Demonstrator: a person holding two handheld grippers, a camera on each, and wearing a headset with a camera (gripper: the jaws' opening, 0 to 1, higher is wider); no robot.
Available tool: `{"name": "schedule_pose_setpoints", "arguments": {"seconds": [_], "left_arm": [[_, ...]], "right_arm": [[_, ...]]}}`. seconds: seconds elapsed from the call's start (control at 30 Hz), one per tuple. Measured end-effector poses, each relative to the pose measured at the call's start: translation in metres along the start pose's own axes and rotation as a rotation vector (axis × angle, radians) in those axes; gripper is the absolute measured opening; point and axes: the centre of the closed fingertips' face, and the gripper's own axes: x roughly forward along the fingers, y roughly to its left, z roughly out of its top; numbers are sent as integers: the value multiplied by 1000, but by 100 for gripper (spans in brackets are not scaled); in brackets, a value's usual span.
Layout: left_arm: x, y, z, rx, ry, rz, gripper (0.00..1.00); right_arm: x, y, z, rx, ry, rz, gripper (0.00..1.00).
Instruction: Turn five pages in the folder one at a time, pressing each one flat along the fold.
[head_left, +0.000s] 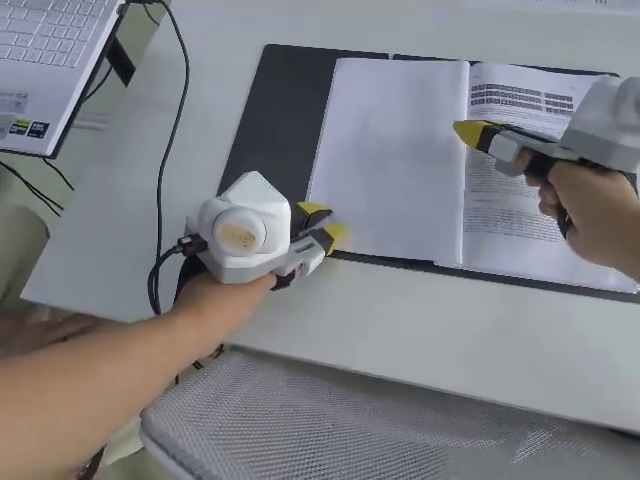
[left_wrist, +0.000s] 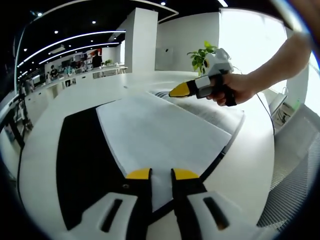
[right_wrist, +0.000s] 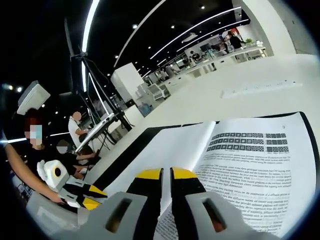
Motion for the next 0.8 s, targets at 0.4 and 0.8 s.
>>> {"name": "schedule_pose_setpoints", "arguments": {"seconds": [0.4,0.8], "left_arm": [[-1,-2,2,-9,-4,13,14],[-1,-2,3,-4,-4,14,14]], "right_arm": [[24,-21,4,-57,43,-1,0],[56,-57,19,-131,81,16,0]]}}
